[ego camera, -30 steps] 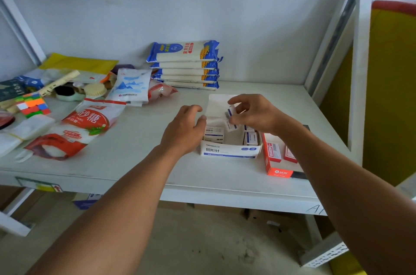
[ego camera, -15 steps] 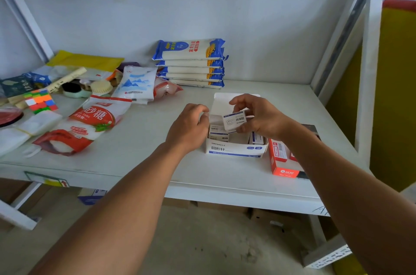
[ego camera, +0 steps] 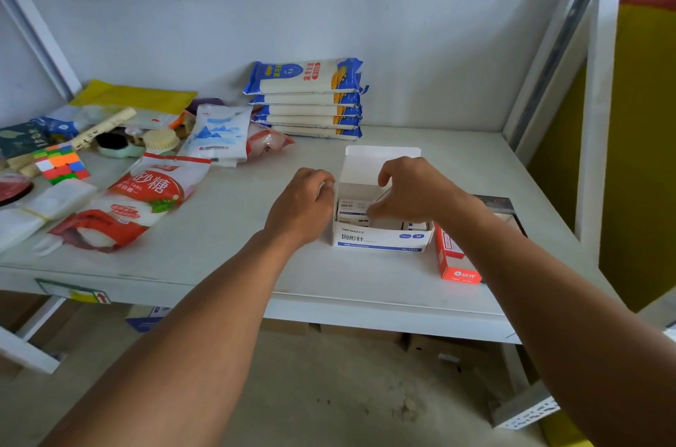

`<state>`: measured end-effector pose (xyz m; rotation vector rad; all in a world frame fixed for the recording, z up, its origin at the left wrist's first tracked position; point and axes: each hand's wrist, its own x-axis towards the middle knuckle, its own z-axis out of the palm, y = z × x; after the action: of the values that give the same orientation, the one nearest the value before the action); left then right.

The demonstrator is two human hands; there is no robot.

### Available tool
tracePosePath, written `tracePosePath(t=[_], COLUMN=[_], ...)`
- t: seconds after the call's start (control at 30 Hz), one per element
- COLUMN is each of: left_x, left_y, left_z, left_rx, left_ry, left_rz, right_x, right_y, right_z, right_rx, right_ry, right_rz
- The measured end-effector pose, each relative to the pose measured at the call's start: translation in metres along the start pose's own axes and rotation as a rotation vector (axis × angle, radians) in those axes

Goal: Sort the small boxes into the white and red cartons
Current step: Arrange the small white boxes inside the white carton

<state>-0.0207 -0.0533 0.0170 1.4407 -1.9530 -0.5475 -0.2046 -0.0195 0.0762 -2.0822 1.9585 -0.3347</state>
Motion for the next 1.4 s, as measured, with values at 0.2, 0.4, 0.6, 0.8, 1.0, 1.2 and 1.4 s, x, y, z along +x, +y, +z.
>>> tracePosePath(t=[0.2,0.4,0.6,0.8,1.0,1.2,1.4], left_x=[-0.002,-0.001,-0.004,-0.005,-0.005,-0.006,-0.009], left_y=[0.000,-0.003,-0.001,0.003,0.005,0.005,0.006], left_z=[0.001,0.004,0.004,0.004,0.004,0.004,0.006], left_rx=[-0.011,0.100,0.156,0.222,0.311,0.355,0.330], left_ry=[-0.025,-0.054,-0.081,-0.119,-0.132,-0.140,-0.138], left_rz=[-0.017,-0.002,0.026,0.032,0.054,0.066,0.065], right_x=[0.005,-0.001,0.010,0.011,0.012,0.021,0.021], right_y=[-0.011,-0.006,0.002,0.001,-0.001,-0.001,-0.002], right_z=[-0.009,-0.014,0.000,-0.001,-0.003,-0.007,0.009], right_rx=[-0.039,-0.108,-0.257,-0.321,-0.242,-0.031,-0.170], right_ry=[-0.038,-0.402,-0.336,-0.213,-0.325,-0.201,-0.118], right_rz=[0.008,-0.048,-0.041,-0.027,0.039,0.079,0.120])
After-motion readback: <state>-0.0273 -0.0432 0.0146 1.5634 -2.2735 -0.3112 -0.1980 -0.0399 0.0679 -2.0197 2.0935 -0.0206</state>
